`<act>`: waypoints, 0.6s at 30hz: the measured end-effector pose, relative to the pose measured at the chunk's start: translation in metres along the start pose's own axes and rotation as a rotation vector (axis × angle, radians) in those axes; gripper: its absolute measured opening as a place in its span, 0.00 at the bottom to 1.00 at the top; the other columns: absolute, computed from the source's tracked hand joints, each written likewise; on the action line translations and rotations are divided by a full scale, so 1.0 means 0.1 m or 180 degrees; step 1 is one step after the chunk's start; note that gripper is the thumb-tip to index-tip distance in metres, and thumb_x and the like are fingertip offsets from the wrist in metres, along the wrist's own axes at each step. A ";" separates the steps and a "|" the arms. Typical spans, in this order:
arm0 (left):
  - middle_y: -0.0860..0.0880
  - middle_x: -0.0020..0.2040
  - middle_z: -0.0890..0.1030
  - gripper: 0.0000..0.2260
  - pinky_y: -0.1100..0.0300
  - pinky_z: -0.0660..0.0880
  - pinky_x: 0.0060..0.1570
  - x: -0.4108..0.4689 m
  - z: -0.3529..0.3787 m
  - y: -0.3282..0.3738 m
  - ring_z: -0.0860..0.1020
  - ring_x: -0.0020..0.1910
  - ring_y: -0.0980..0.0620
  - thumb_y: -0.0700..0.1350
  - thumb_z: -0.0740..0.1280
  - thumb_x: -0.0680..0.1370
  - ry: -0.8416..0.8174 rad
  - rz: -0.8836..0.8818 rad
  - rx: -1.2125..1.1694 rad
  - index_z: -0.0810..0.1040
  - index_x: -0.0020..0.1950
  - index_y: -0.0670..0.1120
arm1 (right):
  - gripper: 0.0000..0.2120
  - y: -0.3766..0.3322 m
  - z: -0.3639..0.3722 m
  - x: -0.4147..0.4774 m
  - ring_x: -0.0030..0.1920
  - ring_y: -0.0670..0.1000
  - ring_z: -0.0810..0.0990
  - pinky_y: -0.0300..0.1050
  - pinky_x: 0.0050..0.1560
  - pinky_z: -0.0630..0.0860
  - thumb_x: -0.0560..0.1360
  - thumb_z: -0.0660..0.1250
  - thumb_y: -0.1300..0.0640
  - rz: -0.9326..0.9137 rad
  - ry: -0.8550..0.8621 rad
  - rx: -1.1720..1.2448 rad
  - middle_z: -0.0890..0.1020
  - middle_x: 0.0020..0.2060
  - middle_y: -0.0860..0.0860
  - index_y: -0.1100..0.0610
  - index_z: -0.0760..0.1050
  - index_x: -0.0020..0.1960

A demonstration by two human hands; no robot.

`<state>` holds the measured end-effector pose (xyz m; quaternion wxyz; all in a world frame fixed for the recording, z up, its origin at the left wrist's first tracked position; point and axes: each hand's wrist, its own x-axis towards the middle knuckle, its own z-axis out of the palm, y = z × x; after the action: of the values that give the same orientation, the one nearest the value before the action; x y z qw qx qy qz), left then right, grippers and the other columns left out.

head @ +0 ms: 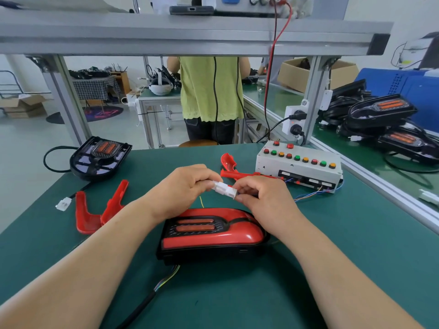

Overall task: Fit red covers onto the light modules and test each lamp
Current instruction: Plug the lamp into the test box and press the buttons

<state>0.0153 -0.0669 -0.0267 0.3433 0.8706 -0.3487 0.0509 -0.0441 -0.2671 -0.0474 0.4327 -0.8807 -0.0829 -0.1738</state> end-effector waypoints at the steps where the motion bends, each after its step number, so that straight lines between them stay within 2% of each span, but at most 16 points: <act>1: 0.54 0.39 0.76 0.10 0.69 0.67 0.43 0.00 0.00 0.00 0.72 0.39 0.58 0.38 0.64 0.81 -0.0024 -0.0035 -0.0008 0.83 0.55 0.48 | 0.10 0.00 0.00 0.00 0.43 0.44 0.81 0.44 0.53 0.77 0.72 0.73 0.67 0.0018 0.0008 0.0002 0.83 0.39 0.45 0.53 0.84 0.47; 5: 0.57 0.35 0.76 0.10 0.64 0.68 0.38 0.03 0.00 -0.04 0.70 0.33 0.59 0.42 0.63 0.82 -0.0168 -0.0396 -0.0081 0.84 0.53 0.52 | 0.09 0.00 0.01 0.00 0.45 0.47 0.82 0.45 0.54 0.77 0.72 0.73 0.67 -0.0091 -0.0001 -0.0140 0.84 0.41 0.48 0.55 0.84 0.48; 8: 0.60 0.31 0.75 0.10 0.67 0.64 0.29 0.04 -0.01 -0.06 0.66 0.27 0.59 0.43 0.63 0.82 -0.0176 -0.0571 -0.0221 0.84 0.52 0.52 | 0.09 -0.02 0.04 -0.01 0.44 0.47 0.81 0.45 0.52 0.76 0.71 0.74 0.67 -0.0208 0.0115 -0.0081 0.84 0.41 0.49 0.56 0.84 0.48; 14: 0.57 0.29 0.76 0.10 0.68 0.63 0.27 0.07 -0.04 -0.01 0.65 0.26 0.57 0.43 0.63 0.82 -0.0279 -0.0713 -0.0553 0.85 0.51 0.47 | 0.09 -0.04 0.09 -0.01 0.43 0.45 0.80 0.37 0.47 0.75 0.70 0.74 0.66 -0.0324 0.0280 0.0032 0.83 0.38 0.46 0.55 0.85 0.46; 18: 0.57 0.28 0.76 0.10 0.70 0.63 0.27 0.08 -0.04 0.02 0.66 0.27 0.58 0.40 0.64 0.82 -0.0279 -0.0641 -0.0772 0.85 0.51 0.48 | 0.11 -0.05 0.09 -0.01 0.41 0.38 0.80 0.26 0.44 0.72 0.70 0.75 0.66 -0.0128 0.0266 0.0268 0.82 0.36 0.41 0.51 0.84 0.45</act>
<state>0.0204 -0.0702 -0.0198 0.4338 0.8547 -0.2779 -0.0643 -0.0440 -0.2566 -0.0493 0.4689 -0.8519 -0.0897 -0.2154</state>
